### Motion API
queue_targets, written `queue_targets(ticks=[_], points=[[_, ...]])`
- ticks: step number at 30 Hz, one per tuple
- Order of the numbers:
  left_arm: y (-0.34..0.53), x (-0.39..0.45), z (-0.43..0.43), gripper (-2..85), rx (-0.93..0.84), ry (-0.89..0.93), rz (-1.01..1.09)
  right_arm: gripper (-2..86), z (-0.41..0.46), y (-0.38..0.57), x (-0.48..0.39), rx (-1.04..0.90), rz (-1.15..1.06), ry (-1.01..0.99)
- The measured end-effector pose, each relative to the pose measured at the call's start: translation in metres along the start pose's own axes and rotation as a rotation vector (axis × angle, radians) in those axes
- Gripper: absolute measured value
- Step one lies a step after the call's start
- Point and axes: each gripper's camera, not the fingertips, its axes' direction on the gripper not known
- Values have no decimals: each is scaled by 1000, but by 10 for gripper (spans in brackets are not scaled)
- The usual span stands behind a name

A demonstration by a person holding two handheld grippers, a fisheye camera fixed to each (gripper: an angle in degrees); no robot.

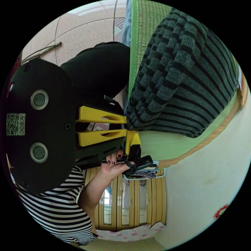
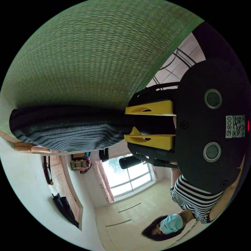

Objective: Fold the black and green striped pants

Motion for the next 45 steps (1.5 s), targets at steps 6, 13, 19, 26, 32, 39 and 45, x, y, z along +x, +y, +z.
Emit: queue_targets(ticks=[6, 13, 19, 26, 32, 39, 45], points=[[7, -7, -17, 26, 13, 14, 22, 123, -3, -10, 21, 15, 50, -107], [15, -23, -42, 17, 29, 38, 27, 123, -5, -21, 37, 44, 106, -208], [27, -44, -83, 12, 69, 72, 21, 90, -9, -27, 40, 27, 103, -224], [57, -118, -172, 22, 323, 145, -164, 76, -23, -31, 21, 10, 17, -202], [75, -201, -229, 108, 614, 373, -412, 73, -37, -34, 7, 22, -10, -258], [70, -249, -268, 145, 741, 476, -495, 71, -47, -39, -9, 31, -48, -285], [57, -276, -296, 171, 787, 502, -545, 71, -51, -40, -12, 33, -60, -288]])
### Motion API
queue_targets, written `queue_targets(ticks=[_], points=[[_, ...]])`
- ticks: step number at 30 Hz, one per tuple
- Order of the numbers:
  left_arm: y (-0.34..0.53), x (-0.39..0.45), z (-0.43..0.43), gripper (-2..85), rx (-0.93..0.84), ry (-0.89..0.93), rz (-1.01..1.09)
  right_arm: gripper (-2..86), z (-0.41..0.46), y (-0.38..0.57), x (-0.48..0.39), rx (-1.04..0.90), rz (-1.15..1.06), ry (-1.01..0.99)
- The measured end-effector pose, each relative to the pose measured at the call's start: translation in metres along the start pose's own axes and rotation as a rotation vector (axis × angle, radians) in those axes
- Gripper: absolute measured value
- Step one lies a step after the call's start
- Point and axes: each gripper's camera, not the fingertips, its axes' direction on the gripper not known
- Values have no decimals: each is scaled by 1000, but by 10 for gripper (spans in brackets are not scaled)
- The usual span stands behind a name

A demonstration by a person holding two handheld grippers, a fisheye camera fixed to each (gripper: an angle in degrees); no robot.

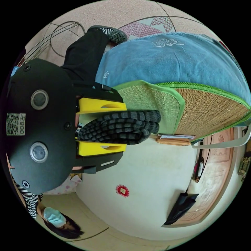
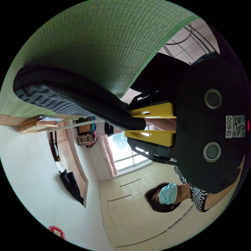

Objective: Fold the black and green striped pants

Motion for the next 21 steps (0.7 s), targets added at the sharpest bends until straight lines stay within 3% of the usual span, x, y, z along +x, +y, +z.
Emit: queue_targets(ticks=[21], points=[[-72, -2, 52, 219, 2, 79, -51, 71, -22, 23, 23, 5, 38, -28]])
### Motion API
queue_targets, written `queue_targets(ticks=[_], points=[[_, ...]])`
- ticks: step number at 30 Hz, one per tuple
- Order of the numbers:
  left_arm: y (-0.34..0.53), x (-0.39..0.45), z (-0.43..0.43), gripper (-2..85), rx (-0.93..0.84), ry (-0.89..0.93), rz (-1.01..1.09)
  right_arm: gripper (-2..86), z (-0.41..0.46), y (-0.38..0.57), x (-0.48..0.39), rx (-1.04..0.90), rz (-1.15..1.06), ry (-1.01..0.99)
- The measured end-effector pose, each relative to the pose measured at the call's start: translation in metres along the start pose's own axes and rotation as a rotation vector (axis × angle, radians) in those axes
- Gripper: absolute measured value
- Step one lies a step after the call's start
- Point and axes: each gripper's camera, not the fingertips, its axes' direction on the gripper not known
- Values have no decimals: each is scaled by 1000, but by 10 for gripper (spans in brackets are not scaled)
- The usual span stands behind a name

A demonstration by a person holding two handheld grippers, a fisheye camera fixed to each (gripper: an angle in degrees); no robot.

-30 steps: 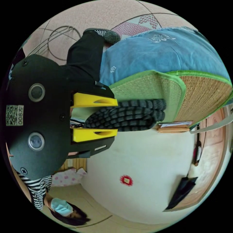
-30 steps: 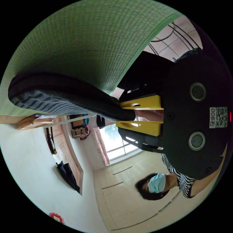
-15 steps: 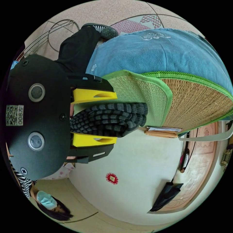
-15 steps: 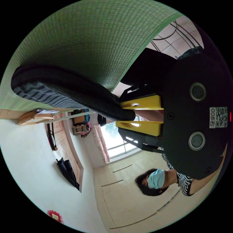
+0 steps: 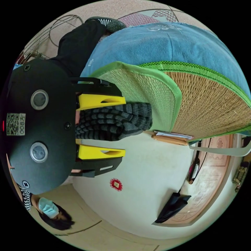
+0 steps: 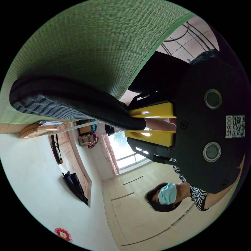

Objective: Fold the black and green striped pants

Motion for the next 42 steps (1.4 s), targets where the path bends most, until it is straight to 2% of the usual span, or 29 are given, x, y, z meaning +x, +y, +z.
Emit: queue_targets(ticks=[4, 11, 18, 26, 33, 42], points=[[-7, -4, 33, 191, -64, -89, -5, 71, -7, 7, 7, -5, 7, 1], [-2, -17, 85, 127, -113, -125, 22, 73, -21, 20, 19, -15, 16, 27], [22, -21, 143, 108, -117, -197, 73, 72, -45, 39, 32, -31, 16, 89], [83, -31, 225, 101, -106, -221, 120, 71, -85, 71, 37, -28, -23, 107], [145, -40, 302, 98, -99, -228, 144, 69, -130, 116, 43, 3, -72, 46], [229, -47, 468, 94, -153, -221, 224, 60, -215, 154, 22, 52, -220, 25]])
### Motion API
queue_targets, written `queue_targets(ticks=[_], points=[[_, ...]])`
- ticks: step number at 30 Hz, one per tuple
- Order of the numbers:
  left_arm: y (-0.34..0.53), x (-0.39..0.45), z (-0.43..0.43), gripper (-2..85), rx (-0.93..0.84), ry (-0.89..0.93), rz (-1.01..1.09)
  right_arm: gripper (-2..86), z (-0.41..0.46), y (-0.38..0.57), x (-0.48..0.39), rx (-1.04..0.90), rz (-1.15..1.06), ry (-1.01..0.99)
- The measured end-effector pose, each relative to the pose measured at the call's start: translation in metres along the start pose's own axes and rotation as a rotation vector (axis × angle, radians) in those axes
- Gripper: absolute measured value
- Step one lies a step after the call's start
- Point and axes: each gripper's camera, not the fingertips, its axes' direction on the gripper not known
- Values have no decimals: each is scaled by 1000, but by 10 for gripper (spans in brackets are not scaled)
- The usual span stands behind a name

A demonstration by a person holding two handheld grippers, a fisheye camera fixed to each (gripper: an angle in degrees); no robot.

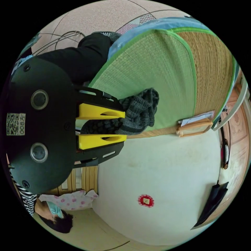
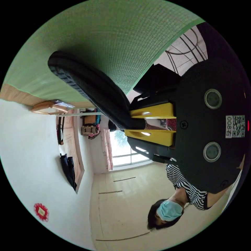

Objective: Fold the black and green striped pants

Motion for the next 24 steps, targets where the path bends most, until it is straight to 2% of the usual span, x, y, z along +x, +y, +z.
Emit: queue_targets(ticks=[5, 12, 20, 24], points=[[32, 41, 156, 91, -93, 50, 75, 55, -78, 11, -32, 72, -114, 53], [92, 121, 403, 90, -291, 179, 235, 54, -247, 72, -85, 317, -274, 137], [246, 263, 744, 91, -636, 382, 517, 54, -439, 210, -150, 700, -505, 276], [337, 292, 877, 92, -805, 435, 624, 56, -515, 302, -143, 901, -565, 331]])
